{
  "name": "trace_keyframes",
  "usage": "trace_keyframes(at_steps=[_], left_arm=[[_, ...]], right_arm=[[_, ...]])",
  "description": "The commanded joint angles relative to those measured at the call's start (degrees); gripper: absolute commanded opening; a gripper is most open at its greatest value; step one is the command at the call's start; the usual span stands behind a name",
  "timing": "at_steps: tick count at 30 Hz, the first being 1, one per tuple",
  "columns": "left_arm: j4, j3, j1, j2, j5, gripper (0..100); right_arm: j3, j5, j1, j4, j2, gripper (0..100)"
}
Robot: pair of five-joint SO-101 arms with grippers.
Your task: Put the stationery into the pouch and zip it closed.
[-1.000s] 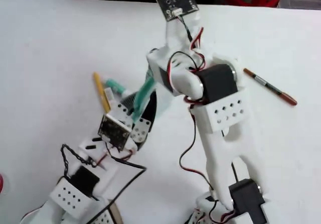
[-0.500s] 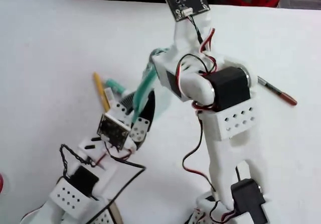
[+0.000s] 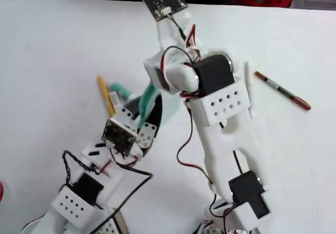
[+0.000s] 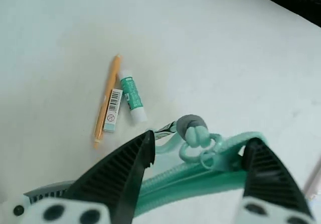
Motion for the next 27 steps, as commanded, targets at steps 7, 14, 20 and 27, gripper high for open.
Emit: trace_keyframes(at_steps=[7, 14, 20, 27], left_arm=[[0.26, -1.93, -0.04, 0.04, -0.44, 2], [0.18, -1.76, -0.04, 0.04, -0.44, 2], [0.26, -1.76, -0.04, 0.04, -0.44, 2], [0.35, -1.76, -0.04, 0.04, -0.44, 2]], right_arm=[[-4.31, 5.80, 1.27, 0.66, 2.95, 1.9], [-4.48, 5.71, -0.31, 0.22, 0.04, 1.8], [-4.40, 5.71, -4.62, 3.82, -3.03, 1.8], [-4.40, 5.71, -4.79, 5.14, -2.95, 2.0]])
